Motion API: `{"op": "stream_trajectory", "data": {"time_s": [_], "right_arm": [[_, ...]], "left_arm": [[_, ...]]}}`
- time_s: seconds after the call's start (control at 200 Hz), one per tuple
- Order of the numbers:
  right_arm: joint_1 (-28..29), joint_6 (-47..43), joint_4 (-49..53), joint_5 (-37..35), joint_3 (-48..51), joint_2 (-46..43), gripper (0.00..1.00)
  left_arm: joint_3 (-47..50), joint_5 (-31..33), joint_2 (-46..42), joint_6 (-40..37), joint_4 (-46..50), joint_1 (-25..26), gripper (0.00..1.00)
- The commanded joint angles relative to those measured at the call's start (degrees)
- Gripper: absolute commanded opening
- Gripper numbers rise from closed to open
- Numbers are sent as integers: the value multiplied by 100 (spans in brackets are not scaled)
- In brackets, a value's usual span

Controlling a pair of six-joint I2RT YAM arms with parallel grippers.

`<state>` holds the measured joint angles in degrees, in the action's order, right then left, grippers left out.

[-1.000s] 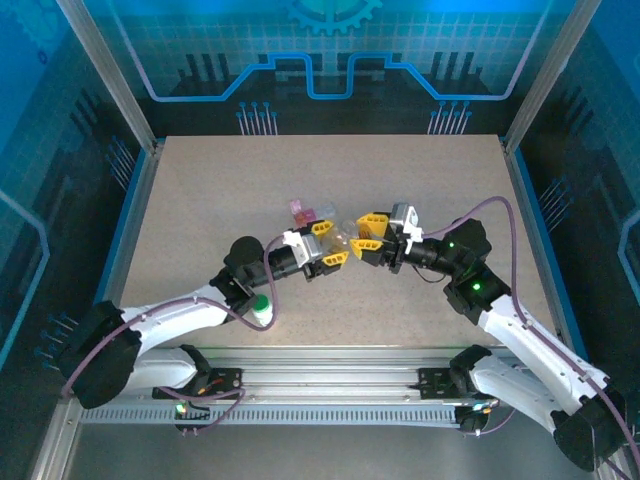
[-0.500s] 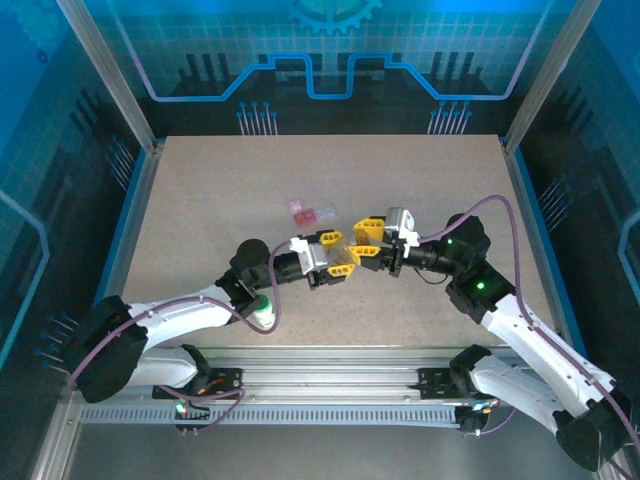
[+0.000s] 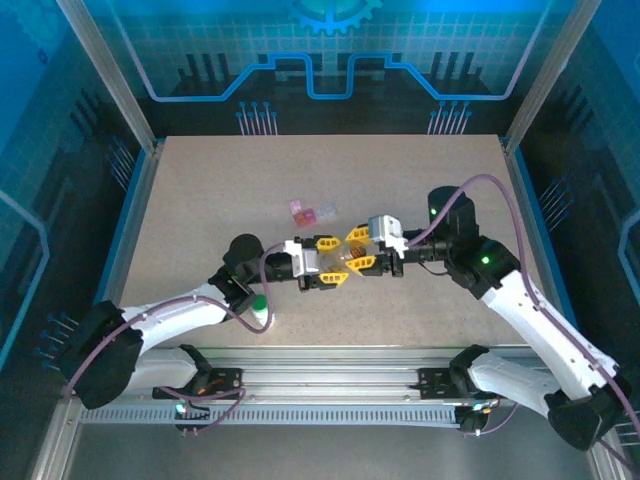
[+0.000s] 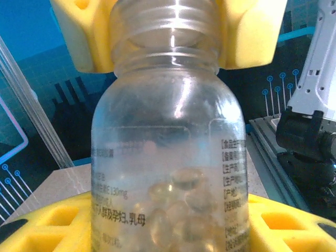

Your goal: Sort the pills into containers

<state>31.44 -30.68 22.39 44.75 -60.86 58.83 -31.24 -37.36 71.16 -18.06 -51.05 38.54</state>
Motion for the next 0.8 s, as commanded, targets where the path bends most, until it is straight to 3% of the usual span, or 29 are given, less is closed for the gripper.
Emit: {"op": "stream_trajectory", "data": {"time_s": [0.0,0.105,0.21,0.315,0.43,0.55,0.655,0.715,0.796], "right_arm": [[95,-948,1931,-83,-345,511,0],[108,-1172,2397,-265,-829,885,0],[108,-913,1955,-290,-774,989,0],[186,-131,990,-321,-353,990,0],[235,1517,-404,-553,213,1014,2],[362,3059,-1096,-1609,514,1094,4],[556,4195,-1000,-3248,543,1128,6],[623,4753,-918,-3897,540,1127,12],[686,5409,-1101,-4256,624,1096,16]], "left_arm": [[-452,-635,-139,389,-852,-316,0],[-622,-829,-72,545,-886,-447,0],[-693,-819,36,778,-1227,-471,0],[-743,-491,118,962,-1590,-477,0],[-729,62,155,783,-1723,-477,0],[-848,592,186,168,-1124,-437,0],[-887,1126,298,-508,-659,-294,0],[-901,1392,398,-831,-483,-193,0],[-872,1704,550,-1121,-449,-62,0]]}}
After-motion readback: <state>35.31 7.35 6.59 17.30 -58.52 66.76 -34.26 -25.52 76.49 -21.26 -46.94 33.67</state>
